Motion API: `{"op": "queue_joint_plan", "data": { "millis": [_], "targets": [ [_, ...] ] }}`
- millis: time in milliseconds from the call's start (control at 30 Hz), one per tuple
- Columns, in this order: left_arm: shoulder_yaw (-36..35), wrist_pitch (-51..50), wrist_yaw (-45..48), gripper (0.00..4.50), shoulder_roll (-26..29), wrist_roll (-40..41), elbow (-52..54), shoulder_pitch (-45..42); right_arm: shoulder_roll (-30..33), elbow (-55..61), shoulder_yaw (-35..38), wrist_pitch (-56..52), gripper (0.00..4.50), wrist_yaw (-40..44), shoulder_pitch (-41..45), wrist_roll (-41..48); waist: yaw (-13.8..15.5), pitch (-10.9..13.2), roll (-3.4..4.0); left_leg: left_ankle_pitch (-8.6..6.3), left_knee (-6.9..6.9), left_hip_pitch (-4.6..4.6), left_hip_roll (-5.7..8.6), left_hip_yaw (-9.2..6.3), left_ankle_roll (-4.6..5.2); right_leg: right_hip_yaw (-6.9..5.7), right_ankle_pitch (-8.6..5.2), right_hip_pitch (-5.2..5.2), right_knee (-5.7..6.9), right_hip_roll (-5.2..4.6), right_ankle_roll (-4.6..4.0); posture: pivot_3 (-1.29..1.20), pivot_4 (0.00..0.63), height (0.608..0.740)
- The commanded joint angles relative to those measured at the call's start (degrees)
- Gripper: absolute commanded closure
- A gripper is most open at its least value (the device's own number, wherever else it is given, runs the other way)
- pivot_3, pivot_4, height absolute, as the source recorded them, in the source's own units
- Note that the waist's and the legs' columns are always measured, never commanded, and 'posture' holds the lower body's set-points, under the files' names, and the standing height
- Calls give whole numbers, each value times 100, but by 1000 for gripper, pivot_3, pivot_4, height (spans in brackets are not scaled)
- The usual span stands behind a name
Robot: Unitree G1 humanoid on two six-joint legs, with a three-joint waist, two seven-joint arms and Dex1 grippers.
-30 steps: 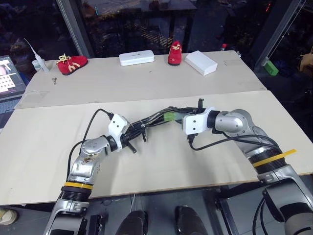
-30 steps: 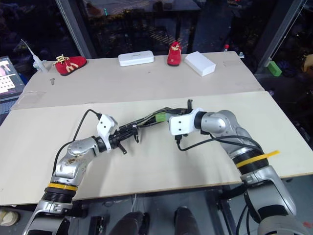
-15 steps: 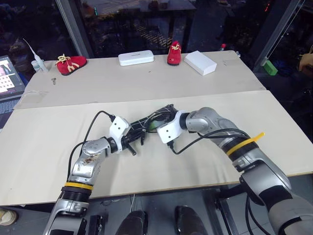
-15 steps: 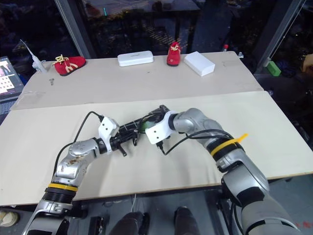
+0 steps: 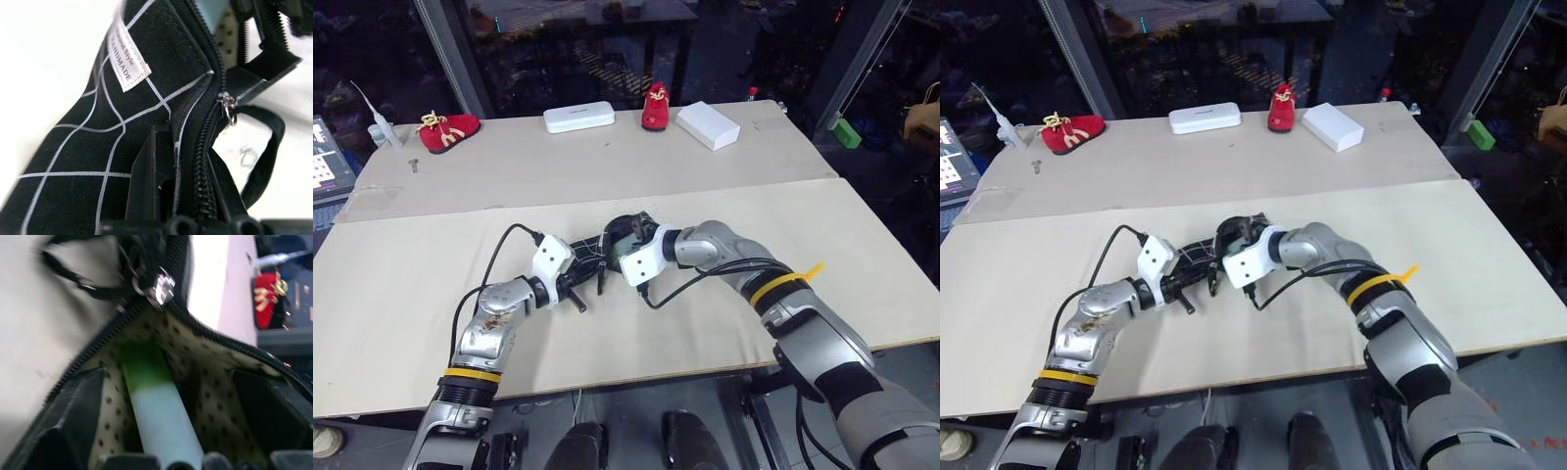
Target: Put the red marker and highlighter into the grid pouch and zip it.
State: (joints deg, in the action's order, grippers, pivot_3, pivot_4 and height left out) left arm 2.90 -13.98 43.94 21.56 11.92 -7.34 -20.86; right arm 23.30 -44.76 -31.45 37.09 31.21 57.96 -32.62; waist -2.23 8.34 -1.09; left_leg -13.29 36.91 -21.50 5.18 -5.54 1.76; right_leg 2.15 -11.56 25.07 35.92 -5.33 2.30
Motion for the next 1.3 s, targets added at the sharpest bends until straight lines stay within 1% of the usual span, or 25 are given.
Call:
{"op": "queue_joint_plan", "data": {
  "millis": [33,67,100,133,200,267,333,367,433,500,600,700,767,867,900,967,1033,1167,1233,1267,1300],
  "targets": [
    [-170,-43,59,4500,-74,319,161,-130,557,504,915,38,34,1013,48,1550,10,0,-1,-1,0,-3,1,0,1,0,0,0,-4,-1,0,0,150,740],
    [-191,-69,48,4500,-82,354,145,-155,711,948,1185,-448,34,1653,-102,2311,6,1,-1,-1,1,-5,1,0,2,0,0,-1,-6,-1,0,0,150,740],
    [-195,-85,40,4500,-81,369,144,-165,813,1276,1363,-843,34,2092,-211,2822,5,1,-1,-2,1,-6,0,0,4,0,0,-2,-10,-1,0,0,150,740],
    [-204,-100,28,4500,-88,382,143,-170,934,1763,1576,-1585,34,2564,-356,3428,1,1,-1,-4,2,-9,-1,-1,7,-1,0,-4,-12,-1,0,0,150,740],
    [-212,-136,-6,4500,-121,401,153,-167,1395,3135,2037,-4053,34,3397,-676,5138,-1,1,-1,-8,2,-7,-6,-2,13,-1,0,-7,-12,0,1,0,150,740],
    [-201,-152,-28,4500,-149,401,157,-163,1770,4070,2320,-5681,34,3761,-961,6257,15,1,-1,-11,3,-15,-10,-3,18,-1,0,-5,-12,-1,0,0,150,740],
    [-188,-152,-39,4500,-167,393,153,-162,1969,4618,2478,-6520,34,3811,-1216,6761,12,1,-1,-13,4,-18,-11,-4,20,0,0,-4,-13,-3,0,0,150,740],
    [-181,-158,-48,4500,-175,391,154,-166,1968,4826,2490,-6874,34,3650,-1403,6865,8,1,-1,-14,4,-15,-11,-4,21,3,0,-5,-15,-3,0,0,150,740],
    [-178,-164,-62,4500,-188,392,144,-182,1853,5097,2387,-7298,34,3235,-1746,6790,19,0,-2,-14,4,-2,-13,-3,21,5,0,-14,-13,-3,1,0,150,740],
    [-176,-164,-82,4500,-201,385,124,-202,1597,5361,2091,-7773,34,2665,-2091,6574,31,0,-2,-15,5,15,-15,-3,20,4,-1,-34,-13,-4,2,0,150,740],
    [-169,-175,-108,4500,-218,382,134,-205,1191,5528,1742,-8492,34,1955,-2318,6352,39,0,-2,-15,8,17,-11,-1,19,5,-1,-36,-12,-7,3,0,150,740],
    [-147,-190,-122,4500,-244,374,141,-215,604,5314,1500,-9190,34,1207,-2211,6123,68,0,-2,-14,17,-4,-8,0,18,7,0,-12,-4,-9,2,0,150,740],
    [-141,-205,-124,4500,-250,377,146,-225,284,5171,1424,-9391,34,904,-2127,5987,77,0,-2,-14,25,-21,-8,0,16,7,1,4,1,-6,2,0,150,740],
    [-115,-220,-121,4500,-274,367,116,-263,-638,4535,1591,-9517,34,293,-1664,5852,91,-1,-1,-14,25,-24,-8,0,16,6,1,9,3,-3,1,0,150,740],
    [-101,-222,-121,4500,-282,359,111,-268,-832,4375,1626,-9513,34,191,-1534,5805,91,-1,-1,-14,25,-24,-7,0,15,8,2,10,4,-4,0,0,150,740],
    [-87,-217,-116,4500,-285,355,89,-281,-1024,4183,1683,-9500,34,123,-1374,5744,107,-1,-1,-13,24,-23,-8,0,15,6,2,10,5,-2,0,0,150,740],
    [-80,-212,-116,4500,-284,359,76,-289,-1121,3970,1677,-9399,34,86,-1236,5632,152,-1,-1,-14,24,-25,-6,-3,15,2,2,11,4,-3,0,0,150,740],
    [-79,-206,-121,4500,-279,367,51,-304,-1209,3679,1644,-9213,34,74,-1081,5448,143,-1,-1,-15,25,-33,2,-4,16,-5,6,10,-4,-9,6,0,150,740],
    [-77,-205,-136,4500,-280,373,65,-299,-1176,3618,1648,-9100,545,86,-1088,5355,135,-1,0,-15,25,-33,1,-4,16,-4,6,13,-4,-7,6,0,150,740],
    [-82,-201,-145,4500,-279,376,65,-300,-1121,3594,1669,-9046,707,105,-1097,5313,133,-1,0,-15,25,-32,1,-4,16,-4,6,14,-3,-6,6,0,150,740],
    [-86,-199,-150,4500,-278,378,64,-302,-1086,3575,1686,-9009,1078,125,-1104,5275,128,-1,0,-15,24,-32,0,-4,16,-4,6,14,-1,-5,6,0,150,740]
  ]
}}
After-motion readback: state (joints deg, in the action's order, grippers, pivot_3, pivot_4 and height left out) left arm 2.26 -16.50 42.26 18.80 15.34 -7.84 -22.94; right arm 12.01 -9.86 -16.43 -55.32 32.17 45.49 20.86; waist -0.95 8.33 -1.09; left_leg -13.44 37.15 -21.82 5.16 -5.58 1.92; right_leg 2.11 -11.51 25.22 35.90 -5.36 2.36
